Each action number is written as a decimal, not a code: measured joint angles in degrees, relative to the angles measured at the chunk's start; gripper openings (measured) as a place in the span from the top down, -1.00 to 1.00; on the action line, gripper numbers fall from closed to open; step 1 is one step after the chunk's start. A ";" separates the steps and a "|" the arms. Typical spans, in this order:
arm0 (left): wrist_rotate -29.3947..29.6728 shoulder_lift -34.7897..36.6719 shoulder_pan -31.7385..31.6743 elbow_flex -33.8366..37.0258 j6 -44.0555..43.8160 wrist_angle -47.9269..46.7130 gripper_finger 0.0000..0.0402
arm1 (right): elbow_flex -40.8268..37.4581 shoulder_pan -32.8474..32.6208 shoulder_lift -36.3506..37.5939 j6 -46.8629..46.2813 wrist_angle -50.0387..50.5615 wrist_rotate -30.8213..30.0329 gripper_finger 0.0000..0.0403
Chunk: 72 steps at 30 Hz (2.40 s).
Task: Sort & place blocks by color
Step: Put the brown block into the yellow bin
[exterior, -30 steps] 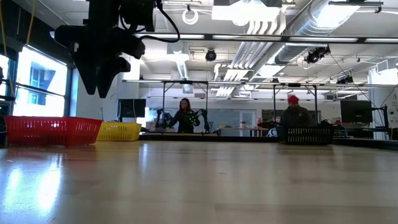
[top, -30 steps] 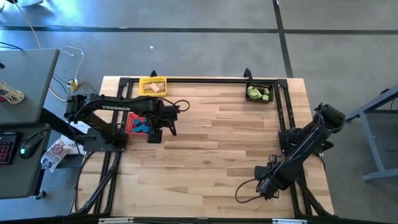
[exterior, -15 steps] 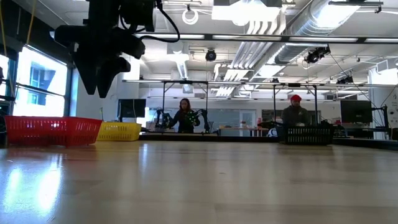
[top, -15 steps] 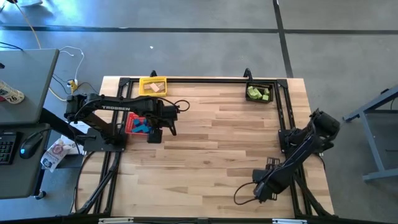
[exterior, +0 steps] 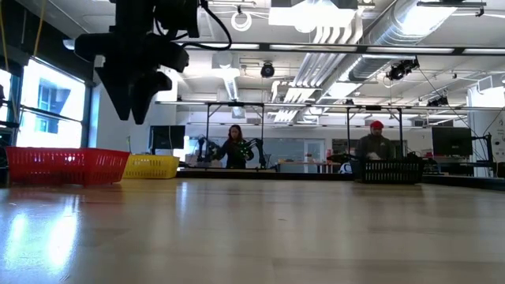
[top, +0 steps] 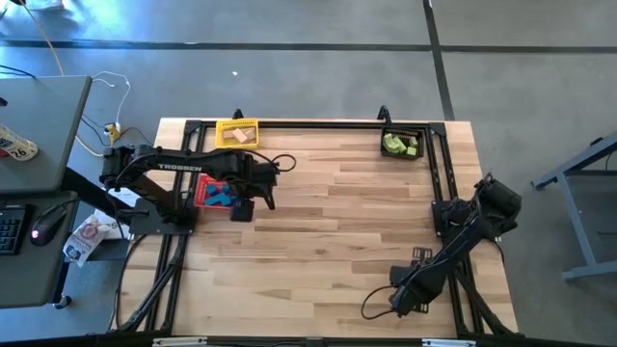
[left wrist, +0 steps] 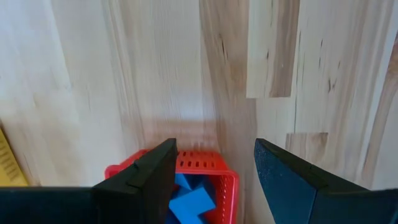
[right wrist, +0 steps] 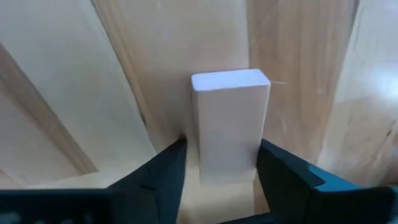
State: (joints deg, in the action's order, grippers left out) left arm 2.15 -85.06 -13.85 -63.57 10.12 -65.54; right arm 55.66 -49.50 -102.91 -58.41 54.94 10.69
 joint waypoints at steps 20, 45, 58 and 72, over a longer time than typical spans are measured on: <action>-0.22 0.00 0.00 0.00 4.99 16.85 0.01 | 4.74 4.68 1.41 -11.29 -1.71 -10.59 0.54; -18.25 0.00 3.38 0.00 8.06 47.13 0.01 | 23.54 17.19 1.65 3.77 -2.75 -55.36 0.54; -16.96 0.00 7.91 0.00 3.32 55.82 0.01 | 27.15 21.45 1.65 19.83 -13.57 -60.24 0.54; -16.96 0.00 9.09 0.02 2.01 58.97 0.01 | 27.17 22.89 1.68 27.38 -22.71 -60.30 0.54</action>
State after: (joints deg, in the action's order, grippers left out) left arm -14.80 -85.06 -4.75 -63.55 12.13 -6.58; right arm 82.83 -26.61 -101.23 -31.03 32.24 -49.61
